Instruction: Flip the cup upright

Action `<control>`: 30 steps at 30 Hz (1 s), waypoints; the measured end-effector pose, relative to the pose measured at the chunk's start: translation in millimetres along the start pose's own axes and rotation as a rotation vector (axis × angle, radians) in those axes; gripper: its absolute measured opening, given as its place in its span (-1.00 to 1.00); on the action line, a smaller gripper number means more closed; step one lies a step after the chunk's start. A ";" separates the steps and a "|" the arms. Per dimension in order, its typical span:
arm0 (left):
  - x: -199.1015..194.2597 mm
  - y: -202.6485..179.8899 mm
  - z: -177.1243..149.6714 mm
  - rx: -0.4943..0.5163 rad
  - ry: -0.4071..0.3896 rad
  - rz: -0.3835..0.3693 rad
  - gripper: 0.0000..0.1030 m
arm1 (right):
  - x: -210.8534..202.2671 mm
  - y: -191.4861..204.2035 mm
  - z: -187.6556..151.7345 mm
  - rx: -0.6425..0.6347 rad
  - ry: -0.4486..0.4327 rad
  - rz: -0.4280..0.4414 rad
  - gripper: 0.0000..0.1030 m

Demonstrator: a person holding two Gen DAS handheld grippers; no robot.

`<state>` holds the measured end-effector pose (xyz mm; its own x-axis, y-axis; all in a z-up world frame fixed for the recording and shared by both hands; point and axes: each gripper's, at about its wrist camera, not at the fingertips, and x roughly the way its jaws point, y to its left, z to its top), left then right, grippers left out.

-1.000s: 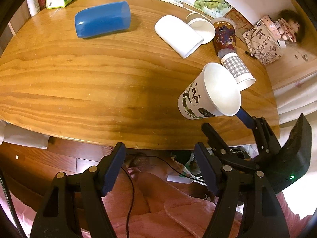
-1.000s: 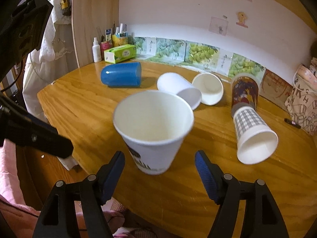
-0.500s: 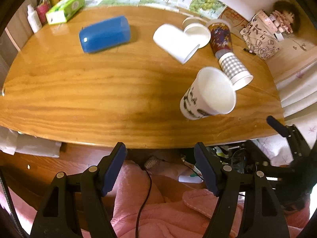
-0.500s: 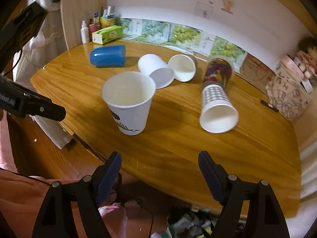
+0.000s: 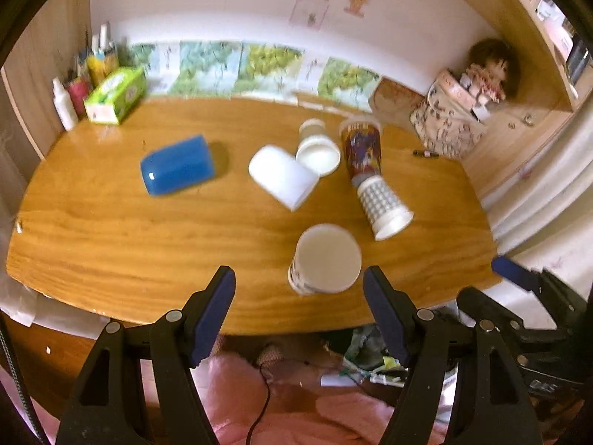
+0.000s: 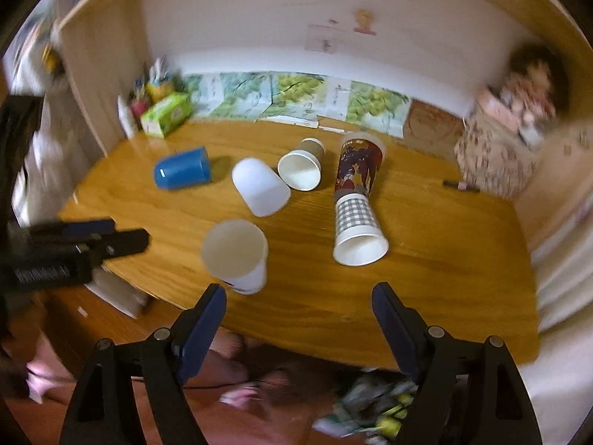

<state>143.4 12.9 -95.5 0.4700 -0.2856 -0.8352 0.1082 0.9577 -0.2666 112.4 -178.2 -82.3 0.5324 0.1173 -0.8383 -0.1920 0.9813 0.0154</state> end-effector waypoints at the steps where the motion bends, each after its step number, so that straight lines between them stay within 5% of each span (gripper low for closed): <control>1: -4.5 -3.2 2.4 -0.003 -0.021 0.025 0.46 | -3.9 -2.0 2.0 0.031 0.004 0.017 0.59; 16: -70.3 -13.8 -7.9 -0.027 -0.303 0.146 0.47 | -69.8 -6.4 -2.3 0.200 -0.224 0.054 0.60; 23: -93.2 -26.7 -19.4 0.041 -0.446 0.180 0.68 | -88.9 -4.6 -15.3 0.230 -0.379 0.036 0.62; 30: -99.1 -42.1 -27.3 0.131 -0.534 0.230 0.96 | -91.7 -10.8 -21.8 0.287 -0.415 -0.018 0.73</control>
<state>68.4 -0.1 -14.6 0.8663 -0.0460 -0.4975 0.0428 0.9989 -0.0178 47.7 -202.9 -17.5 0.8277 0.0935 -0.5533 0.0236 0.9793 0.2009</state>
